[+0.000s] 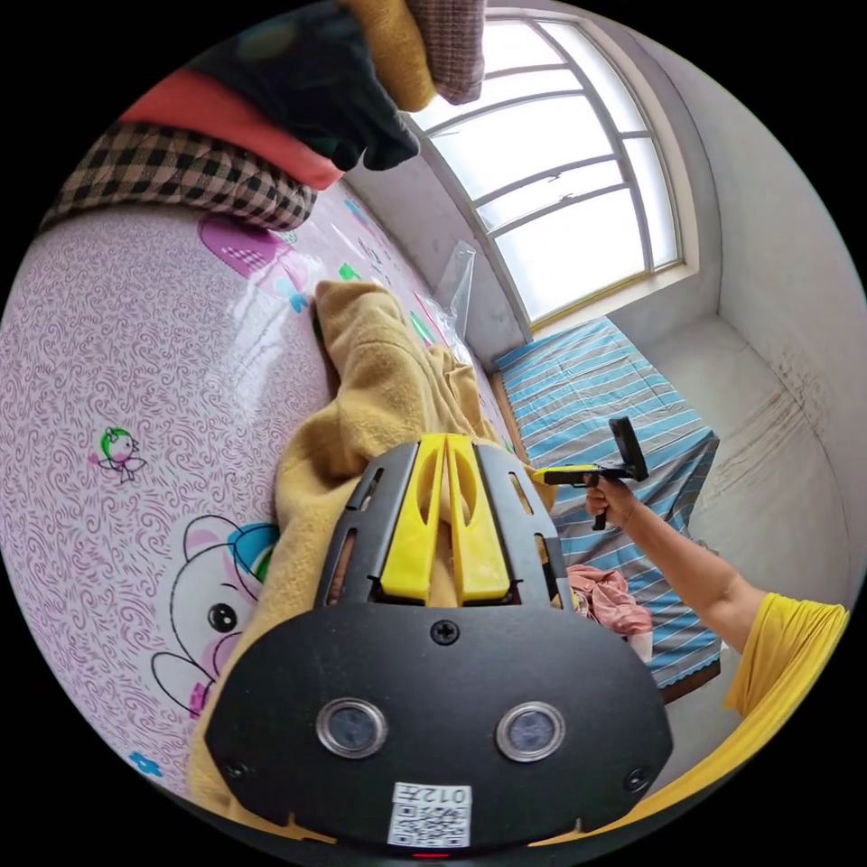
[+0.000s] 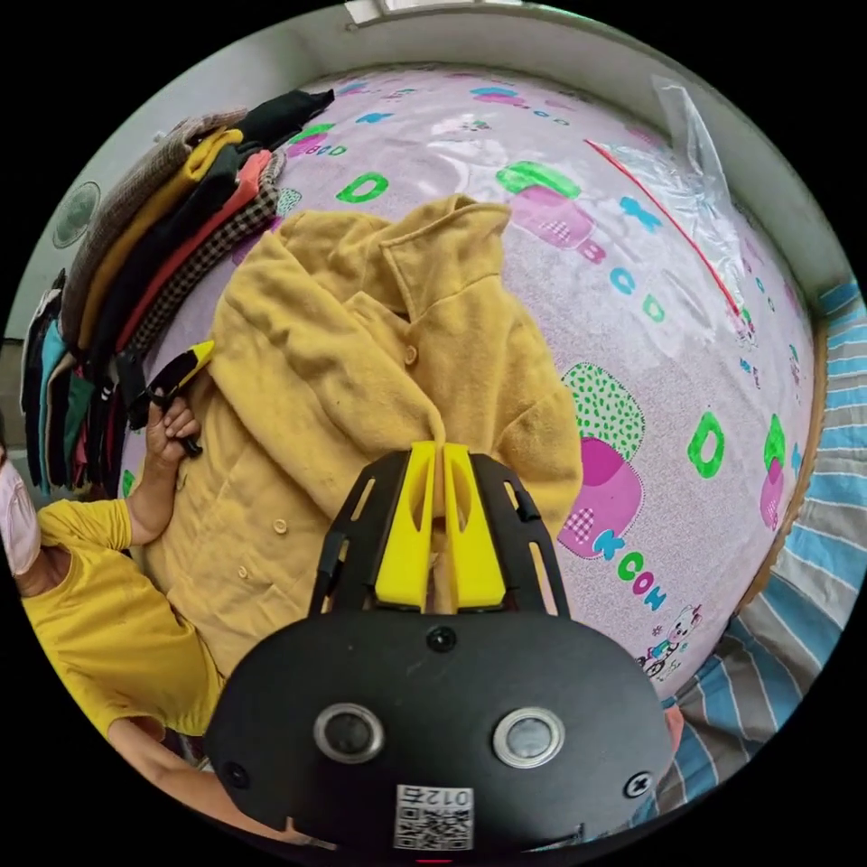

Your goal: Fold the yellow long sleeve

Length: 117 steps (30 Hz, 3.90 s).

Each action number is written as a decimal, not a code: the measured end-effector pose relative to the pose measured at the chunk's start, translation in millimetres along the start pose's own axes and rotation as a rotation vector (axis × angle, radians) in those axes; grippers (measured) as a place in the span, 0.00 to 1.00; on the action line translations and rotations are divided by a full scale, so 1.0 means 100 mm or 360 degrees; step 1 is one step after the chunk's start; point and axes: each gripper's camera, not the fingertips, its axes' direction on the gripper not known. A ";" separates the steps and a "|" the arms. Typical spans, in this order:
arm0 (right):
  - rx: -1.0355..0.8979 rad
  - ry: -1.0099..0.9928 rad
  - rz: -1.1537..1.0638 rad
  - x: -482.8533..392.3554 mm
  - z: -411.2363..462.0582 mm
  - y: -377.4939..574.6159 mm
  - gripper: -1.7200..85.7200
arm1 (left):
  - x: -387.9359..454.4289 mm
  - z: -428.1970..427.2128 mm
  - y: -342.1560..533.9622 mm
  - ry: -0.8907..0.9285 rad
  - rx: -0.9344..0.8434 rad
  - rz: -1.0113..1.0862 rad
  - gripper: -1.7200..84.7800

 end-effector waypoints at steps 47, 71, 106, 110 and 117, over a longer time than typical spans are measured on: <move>0.1204 -0.0939 0.0938 0.55 -1.59 2.07 0.03 | 0.12 0.31 -0.09 -0.0172 -0.0065 -0.0017 0.03; 0.1404 -0.0505 0.0867 -0.21 -2.80 3.93 0.03 | 2.18 1.61 0.19 -0.0345 -0.0174 0.0487 0.03; -0.0349 0.0303 0.0054 0.11 -2.19 1.72 0.05 | 2.00 3.75 0.87 -0.0284 -0.0517 0.0289 0.02; -0.0399 -0.0034 0.0033 0.18 -3.16 1.43 0.04 | 2.00 3.73 0.91 -0.0288 -0.0501 0.0301 0.02; -0.0557 -0.0137 0.0546 1.19 -3.20 0.88 0.05 | 1.99 3.70 0.93 -0.0302 -0.0500 0.0307 0.02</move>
